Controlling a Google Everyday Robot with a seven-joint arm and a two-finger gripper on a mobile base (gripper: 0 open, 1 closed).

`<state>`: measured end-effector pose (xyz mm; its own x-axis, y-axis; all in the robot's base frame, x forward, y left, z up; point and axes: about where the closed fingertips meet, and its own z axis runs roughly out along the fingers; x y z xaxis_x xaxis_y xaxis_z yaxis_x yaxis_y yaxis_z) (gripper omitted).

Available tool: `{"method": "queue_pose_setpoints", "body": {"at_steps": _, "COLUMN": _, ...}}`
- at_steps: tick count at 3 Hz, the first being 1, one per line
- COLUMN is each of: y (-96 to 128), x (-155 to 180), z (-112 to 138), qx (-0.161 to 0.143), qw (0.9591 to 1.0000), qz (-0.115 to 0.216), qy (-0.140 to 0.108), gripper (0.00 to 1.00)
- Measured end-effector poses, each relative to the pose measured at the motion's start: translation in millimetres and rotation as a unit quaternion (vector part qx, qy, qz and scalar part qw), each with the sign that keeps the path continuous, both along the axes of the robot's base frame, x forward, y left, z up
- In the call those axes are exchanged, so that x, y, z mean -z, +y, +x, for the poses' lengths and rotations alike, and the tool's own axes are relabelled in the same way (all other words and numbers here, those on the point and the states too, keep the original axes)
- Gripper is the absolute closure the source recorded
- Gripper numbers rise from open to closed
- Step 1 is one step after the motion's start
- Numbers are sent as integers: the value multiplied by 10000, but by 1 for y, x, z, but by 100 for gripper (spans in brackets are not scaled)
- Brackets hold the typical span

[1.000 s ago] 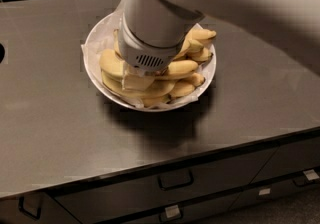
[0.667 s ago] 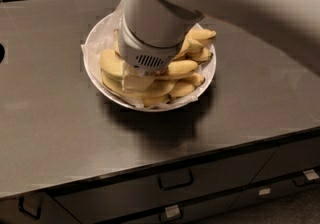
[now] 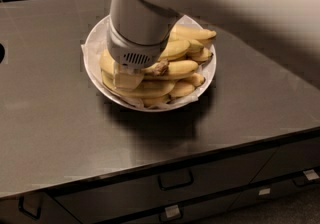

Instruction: Pick banana from white bowl

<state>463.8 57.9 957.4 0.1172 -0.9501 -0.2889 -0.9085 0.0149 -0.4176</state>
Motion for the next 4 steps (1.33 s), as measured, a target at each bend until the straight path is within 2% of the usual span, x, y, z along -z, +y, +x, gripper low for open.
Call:
{"method": "queue_pose_setpoints", "body": {"at_steps": 1, "y": 4, "x": 5, "z": 5, "qx": 7, "qw": 10000, "qz": -47, "qy": 20, "gripper": 67}}
{"method": "queue_pose_setpoints", "body": {"at_steps": 2, "y": 5, "x": 6, "z": 7, "qx": 0, "qw": 10000, "qz": -61, "qy": 50, "gripper": 91}}
{"method": "queue_pose_setpoints", "body": {"at_steps": 3, "y": 5, "x": 6, "z": 7, "qx": 0, "qw": 10000, "qz": -61, "qy": 49, "gripper": 100}}
{"method": "queue_pose_setpoints", "body": {"at_steps": 4, "y": 3, "x": -6, "z": 1, "qx": -1, "qw": 10000, "qz": -24, "qy": -57, "gripper": 100}}
